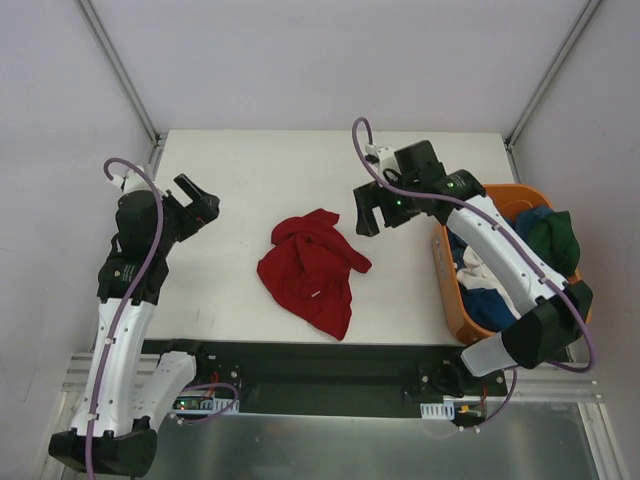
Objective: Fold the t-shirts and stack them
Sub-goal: Move the tshirt to the center of the board, then flatten the tshirt out
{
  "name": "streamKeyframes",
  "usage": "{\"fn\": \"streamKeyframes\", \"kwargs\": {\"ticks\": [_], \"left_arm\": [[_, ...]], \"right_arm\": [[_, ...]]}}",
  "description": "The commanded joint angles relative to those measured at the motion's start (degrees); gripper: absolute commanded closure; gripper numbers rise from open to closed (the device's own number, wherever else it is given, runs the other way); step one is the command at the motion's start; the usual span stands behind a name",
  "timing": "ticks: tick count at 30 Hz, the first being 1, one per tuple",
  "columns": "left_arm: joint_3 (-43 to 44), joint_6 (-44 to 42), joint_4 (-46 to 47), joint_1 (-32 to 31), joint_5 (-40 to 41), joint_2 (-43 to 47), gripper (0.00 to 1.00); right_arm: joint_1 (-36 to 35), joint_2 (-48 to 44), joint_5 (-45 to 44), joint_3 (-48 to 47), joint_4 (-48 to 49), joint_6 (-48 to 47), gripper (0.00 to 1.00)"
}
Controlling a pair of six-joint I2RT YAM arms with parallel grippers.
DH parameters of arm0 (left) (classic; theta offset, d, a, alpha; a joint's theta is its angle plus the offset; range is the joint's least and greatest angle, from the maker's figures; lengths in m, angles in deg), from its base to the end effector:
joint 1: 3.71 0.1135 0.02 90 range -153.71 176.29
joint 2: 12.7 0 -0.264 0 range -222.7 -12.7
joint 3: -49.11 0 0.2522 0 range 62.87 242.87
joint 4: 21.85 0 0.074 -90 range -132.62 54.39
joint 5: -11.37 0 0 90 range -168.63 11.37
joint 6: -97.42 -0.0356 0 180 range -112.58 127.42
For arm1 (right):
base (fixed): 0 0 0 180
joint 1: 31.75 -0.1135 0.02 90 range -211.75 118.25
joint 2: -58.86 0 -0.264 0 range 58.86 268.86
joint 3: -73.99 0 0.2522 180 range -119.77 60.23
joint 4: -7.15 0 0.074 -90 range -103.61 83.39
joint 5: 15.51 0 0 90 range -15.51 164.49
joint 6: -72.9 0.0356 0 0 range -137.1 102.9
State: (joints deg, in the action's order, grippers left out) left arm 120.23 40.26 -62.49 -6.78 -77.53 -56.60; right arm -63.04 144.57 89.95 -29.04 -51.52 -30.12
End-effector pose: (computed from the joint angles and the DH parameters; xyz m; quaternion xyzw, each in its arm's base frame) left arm 0.1605 -0.0079 0.3865 -0.2074 0.7570 -0.1838 0.5918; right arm 0.2705 0.1755 0.3803 -0.3918 0.8154 0.1858 0.3835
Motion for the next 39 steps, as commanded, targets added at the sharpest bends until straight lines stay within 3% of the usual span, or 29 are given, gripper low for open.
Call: {"fn": "streamKeyframes", "kwargs": {"ticks": [1,7,12,20,24,29,39], "left_arm": [[1.8,1.3,-0.6,-0.6,-3.0,-4.8,0.01],[3.4,0.8,-0.3,-0.6,-8.4,-14.4,0.01],[3.5,0.5,-0.2,-1.2,-18.7,-23.5,0.01],[-9.6,3.1,-0.2,-7.1,-19.9,-19.5,0.01],[-17.2,6.0,1.3,-11.2,-20.4,-17.9,0.02],[-20.4,8.8,5.9,-14.1,-20.0,-20.4,0.08],[-18.0,9.2,9.7,-15.0,-14.4,-30.4,0.30]], "right_arm": [[0.5,-11.6,-7.6,5.8,-0.5,0.2,0.04],[0.5,-15.2,-9.5,14.7,2.9,7.3,0.04],[0.5,-15.3,-9.8,21.0,7.6,11.3,0.04],[0.5,-11.9,-14.8,23.7,9.4,12.8,0.03],[0.4,-10.0,-12.6,24.3,11.7,12.2,0.03],[0.4,-5.0,-9.8,23.7,11.7,12.1,0.02],[-3.3,3.1,-10.8,20.2,13.7,4.1,0.00]]}}
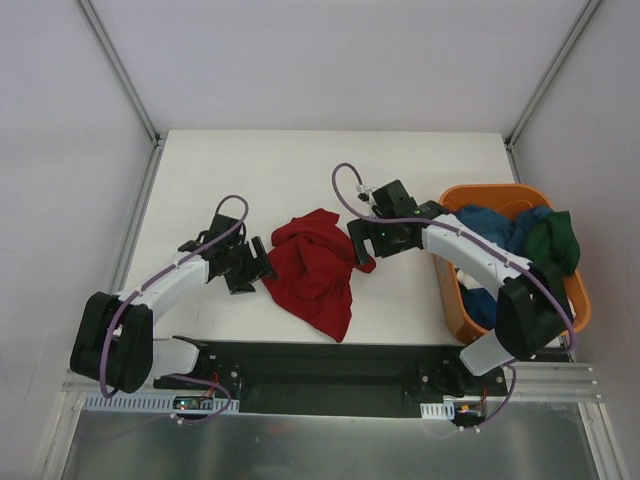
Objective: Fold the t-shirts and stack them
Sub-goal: Flatten the tshirt out
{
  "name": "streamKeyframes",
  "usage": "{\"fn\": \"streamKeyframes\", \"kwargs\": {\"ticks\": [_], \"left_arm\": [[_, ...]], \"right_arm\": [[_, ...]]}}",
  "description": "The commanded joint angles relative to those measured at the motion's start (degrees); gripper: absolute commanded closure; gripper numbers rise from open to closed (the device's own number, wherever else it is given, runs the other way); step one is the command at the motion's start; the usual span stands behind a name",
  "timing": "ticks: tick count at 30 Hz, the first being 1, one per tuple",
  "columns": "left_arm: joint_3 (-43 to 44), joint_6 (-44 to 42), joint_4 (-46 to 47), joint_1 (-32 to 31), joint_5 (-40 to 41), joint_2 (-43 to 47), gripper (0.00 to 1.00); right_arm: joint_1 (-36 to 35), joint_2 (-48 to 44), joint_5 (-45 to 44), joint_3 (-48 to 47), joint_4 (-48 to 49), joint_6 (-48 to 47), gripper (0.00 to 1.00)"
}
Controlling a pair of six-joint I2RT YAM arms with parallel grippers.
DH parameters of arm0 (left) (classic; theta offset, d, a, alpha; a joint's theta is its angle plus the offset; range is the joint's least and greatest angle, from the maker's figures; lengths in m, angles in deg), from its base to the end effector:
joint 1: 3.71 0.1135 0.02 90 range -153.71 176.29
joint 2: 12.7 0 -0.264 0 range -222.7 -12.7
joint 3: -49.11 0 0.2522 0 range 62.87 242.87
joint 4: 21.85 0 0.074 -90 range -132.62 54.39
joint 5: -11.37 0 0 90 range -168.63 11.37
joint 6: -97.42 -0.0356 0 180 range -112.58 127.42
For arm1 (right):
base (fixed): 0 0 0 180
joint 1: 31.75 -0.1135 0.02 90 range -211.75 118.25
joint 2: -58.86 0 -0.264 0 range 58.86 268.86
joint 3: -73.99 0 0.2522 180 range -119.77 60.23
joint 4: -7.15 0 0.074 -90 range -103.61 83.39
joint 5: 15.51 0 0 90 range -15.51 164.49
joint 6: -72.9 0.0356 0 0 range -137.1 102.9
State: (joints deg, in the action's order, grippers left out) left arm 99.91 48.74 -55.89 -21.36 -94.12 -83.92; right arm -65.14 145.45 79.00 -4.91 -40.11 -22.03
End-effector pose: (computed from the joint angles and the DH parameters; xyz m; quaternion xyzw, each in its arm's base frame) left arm 0.2204 -0.0801 0.1873 -0.1533 0.9320 -0.2606 0.2001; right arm 0.2632 0.1769 0.2537 -0.3239 0.8962 0.1103 0.2824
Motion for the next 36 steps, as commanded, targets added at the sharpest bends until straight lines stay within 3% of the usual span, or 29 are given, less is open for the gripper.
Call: {"fn": "streamKeyframes", "kwargs": {"ticks": [1,7,11,12,20,23,24,27,36], "left_arm": [[2.8,0.8,3.7,-0.5,2.3,-5.0,0.34],[5.4,0.4,6.0,-1.5,0.6,-11.1,0.52],[6.9,-0.4,6.6,-1.8,0.8,-13.5,0.84],[7.1,-0.6,6.6,-1.7,1.0,-13.6,0.98],[5.9,-1.2,6.5,-1.8,2.5,-12.5,1.00],[5.9,-1.3,6.5,-1.8,2.6,-12.6,1.00],[5.9,-1.4,6.5,-1.8,2.7,-12.6,1.00],[6.3,-1.4,5.5,-1.8,5.4,-11.3,1.00],[14.5,-4.3,-3.3,-1.8,22.3,7.4,1.00]], "right_arm": [[-1.3,3.9,0.4,-4.6,2.4,-4.4,0.05],[-3.3,9.8,1.6,-10.5,5.4,-5.8,0.06],[-3.9,13.9,1.1,-14.0,5.5,-5.7,0.14],[-4.1,15.4,0.9,-14.7,5.3,-5.6,0.17],[-4.7,20.7,2.0,-17.6,6.2,-5.4,0.35],[-4.8,21.6,1.5,-18.0,6.6,-4.6,0.65],[-4.7,21.5,0.9,-17.9,6.9,-4.2,0.82],[-4.8,18.2,-1.5,-17.3,7.8,-2.8,0.99],[-4.6,-1.6,-12.5,-13.7,7.2,1.2,0.99]]}}
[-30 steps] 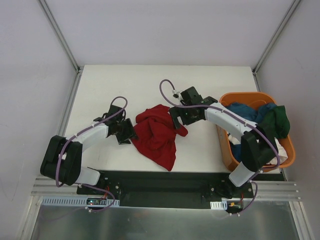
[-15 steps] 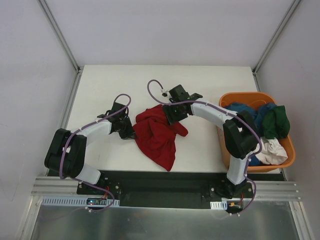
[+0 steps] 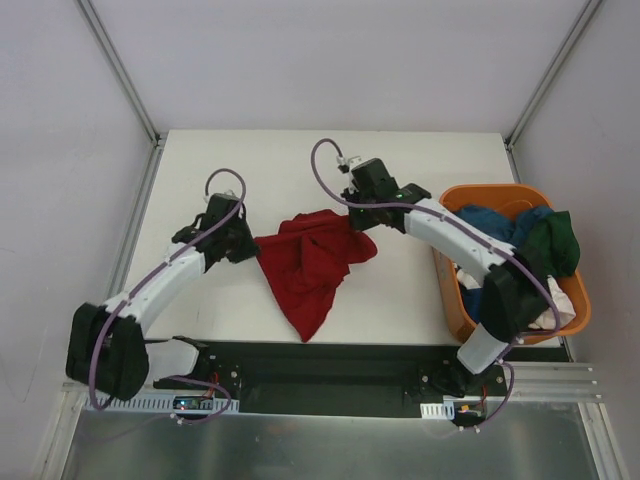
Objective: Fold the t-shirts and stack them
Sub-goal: Flatten the tshirt out
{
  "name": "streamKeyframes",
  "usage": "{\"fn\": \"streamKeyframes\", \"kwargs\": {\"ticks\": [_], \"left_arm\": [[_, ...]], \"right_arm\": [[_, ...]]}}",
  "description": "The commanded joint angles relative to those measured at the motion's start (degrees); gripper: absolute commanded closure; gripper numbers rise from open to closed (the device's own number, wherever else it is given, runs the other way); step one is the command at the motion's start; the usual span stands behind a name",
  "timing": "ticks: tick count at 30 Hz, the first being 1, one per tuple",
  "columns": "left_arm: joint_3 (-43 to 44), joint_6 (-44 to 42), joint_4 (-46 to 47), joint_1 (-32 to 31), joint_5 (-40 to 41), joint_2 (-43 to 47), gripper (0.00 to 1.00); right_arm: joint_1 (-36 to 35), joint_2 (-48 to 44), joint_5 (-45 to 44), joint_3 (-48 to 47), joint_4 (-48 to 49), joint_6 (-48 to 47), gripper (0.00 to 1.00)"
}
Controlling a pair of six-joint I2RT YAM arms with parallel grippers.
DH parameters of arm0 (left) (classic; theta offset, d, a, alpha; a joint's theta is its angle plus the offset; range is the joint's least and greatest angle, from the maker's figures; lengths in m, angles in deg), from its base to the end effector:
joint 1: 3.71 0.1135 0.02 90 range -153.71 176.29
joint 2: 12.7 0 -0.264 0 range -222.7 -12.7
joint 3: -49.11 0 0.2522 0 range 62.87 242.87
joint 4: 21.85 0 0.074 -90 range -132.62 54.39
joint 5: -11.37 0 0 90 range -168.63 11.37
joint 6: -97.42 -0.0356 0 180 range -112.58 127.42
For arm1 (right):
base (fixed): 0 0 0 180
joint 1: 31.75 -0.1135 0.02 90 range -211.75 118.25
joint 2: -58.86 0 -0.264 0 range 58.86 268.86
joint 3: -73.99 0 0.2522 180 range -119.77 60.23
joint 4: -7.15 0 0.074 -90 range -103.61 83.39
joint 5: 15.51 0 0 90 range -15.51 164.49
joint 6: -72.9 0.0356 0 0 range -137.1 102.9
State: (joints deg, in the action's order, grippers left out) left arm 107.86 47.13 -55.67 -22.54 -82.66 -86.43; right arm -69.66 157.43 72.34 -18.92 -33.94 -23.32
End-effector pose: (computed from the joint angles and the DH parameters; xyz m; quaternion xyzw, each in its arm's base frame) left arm 0.2470 -0.0869 0.2193 -0.1573 0.9222 -0.2006 0.2906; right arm 0.3049 0.2357 0.2699 -0.3427 0.8640 0.0838 0.3592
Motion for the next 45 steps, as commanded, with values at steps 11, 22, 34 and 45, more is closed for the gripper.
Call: {"fn": "streamKeyframes", "kwargs": {"ticks": [11,22,34,45], "left_arm": [[18.8,-6.0,-4.6,-0.6,17.7,34.4,1.00],[33.2,-8.1,-4.3,-0.6,7.9,39.7,1.00],[32.9,-12.4,-4.0,0.5,22.9,14.2,0.94],[33.9,-8.4,-11.0,11.7,9.3,-4.1,0.01]], "right_arm": [[-0.1,-36.4,-2.3,-0.1,-4.6,4.0,0.99],[-0.1,-47.4,23.8,-9.3,-2.7,8.9,0.99],[5.9,-32.8,-2.9,-9.7,-11.0,9.3,0.95],[13.1,-11.5,-0.9,-13.2,-14.9,7.2,0.04]]}}
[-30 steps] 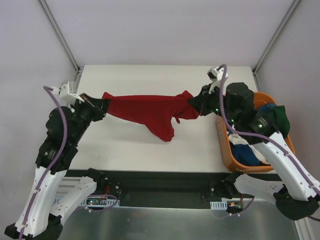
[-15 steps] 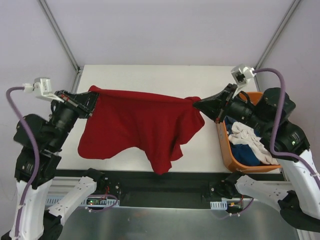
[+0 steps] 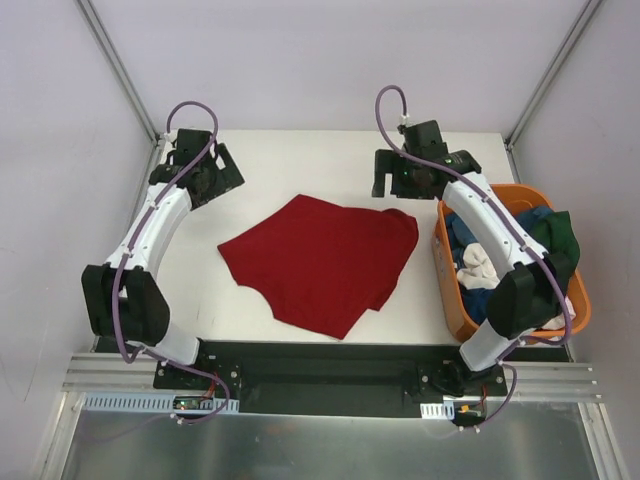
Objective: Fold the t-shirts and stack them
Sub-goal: Flatten the tshirt out
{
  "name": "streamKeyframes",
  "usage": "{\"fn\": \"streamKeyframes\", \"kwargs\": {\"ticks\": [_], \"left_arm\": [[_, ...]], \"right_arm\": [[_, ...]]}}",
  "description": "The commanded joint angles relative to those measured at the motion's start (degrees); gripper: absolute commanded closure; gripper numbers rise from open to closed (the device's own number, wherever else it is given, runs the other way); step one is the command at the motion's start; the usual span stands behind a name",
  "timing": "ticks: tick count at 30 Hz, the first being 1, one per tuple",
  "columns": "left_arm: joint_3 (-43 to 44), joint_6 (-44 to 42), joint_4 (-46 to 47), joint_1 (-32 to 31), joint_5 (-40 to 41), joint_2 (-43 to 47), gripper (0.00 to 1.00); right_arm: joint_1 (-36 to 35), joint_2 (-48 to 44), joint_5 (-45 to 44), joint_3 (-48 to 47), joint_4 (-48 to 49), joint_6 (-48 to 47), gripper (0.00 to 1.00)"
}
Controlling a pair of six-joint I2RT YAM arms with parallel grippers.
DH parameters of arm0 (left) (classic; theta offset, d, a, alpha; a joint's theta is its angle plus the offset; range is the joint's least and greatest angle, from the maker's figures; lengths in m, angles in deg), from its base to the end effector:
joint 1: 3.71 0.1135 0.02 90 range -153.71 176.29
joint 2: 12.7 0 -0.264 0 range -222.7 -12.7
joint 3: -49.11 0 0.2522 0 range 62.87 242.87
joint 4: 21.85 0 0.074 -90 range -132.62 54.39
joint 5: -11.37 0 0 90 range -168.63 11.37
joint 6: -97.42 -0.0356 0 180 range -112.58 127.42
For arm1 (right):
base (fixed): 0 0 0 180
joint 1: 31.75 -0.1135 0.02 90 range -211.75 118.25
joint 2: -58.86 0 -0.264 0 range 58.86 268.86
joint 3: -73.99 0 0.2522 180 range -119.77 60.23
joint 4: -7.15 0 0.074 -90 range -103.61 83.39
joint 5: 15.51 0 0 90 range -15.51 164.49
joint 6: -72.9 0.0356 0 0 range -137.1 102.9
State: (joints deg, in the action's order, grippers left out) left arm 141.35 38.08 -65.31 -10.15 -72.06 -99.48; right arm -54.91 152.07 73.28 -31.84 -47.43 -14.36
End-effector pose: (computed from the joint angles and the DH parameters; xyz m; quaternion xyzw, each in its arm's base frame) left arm 0.3407 -0.0344 0.3337 -0.2128 0.8721 -0.0904 0.4313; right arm 0.3335 0.1418 0.3589 -0.1577 0.8997 0.0818 0.3988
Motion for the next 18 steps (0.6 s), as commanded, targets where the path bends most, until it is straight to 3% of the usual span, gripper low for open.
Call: {"fn": "streamKeyframes", "kwargs": {"ticks": [1,11,18], "left_arm": [[-2.2,0.6,-1.4,-0.6,-0.6,10.1,0.01],[-26.4,6.5,-1.9,-0.6,-3.6,32.9,0.01],[-36.7,9.2,-3.0,-0.6,-3.8,38.4,0.01]], "right_arm": [[-2.4,-8.4,-1.5,1.2,-0.5,-1.9,0.04],[-12.0,-23.8,0.7,26.2,8.4,-0.4,0.04],[-17.8,-32.0,-1.0,39.0,10.5,6.6,0.04]]}}
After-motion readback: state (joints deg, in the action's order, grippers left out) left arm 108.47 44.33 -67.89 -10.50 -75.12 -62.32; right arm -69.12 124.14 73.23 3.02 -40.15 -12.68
